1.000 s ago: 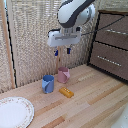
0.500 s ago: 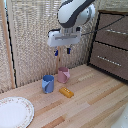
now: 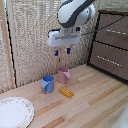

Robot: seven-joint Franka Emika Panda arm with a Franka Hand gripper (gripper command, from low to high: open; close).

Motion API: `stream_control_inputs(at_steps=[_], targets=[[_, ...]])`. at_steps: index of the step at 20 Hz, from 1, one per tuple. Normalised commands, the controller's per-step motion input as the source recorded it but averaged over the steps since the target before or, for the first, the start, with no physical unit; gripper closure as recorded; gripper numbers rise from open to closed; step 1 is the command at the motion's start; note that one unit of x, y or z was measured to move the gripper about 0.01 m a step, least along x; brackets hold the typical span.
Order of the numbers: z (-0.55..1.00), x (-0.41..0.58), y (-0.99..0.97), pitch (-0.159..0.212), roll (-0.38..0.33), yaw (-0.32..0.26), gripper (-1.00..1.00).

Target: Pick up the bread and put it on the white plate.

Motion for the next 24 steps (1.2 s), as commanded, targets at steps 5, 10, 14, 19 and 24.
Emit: stream_control_inputs(at_steps=[5, 10, 14, 19, 24], targets=[[-0.21, -0.513, 0.09, 0.051, 0.000, 0.051, -1.00], [-0.26, -0.412, 0.09, 0.016, -0.005, 0.081, -1.00], [-0.39, -0.017, 0.03, 0.000, -0.039, 0.178, -1.00], [-0.42, 0.053, 0.00, 0.000, -0.051, 0.203, -1.00], [-0.45, -0.017, 0.00, 0.017, -0.055, 0.185, -1.00]])
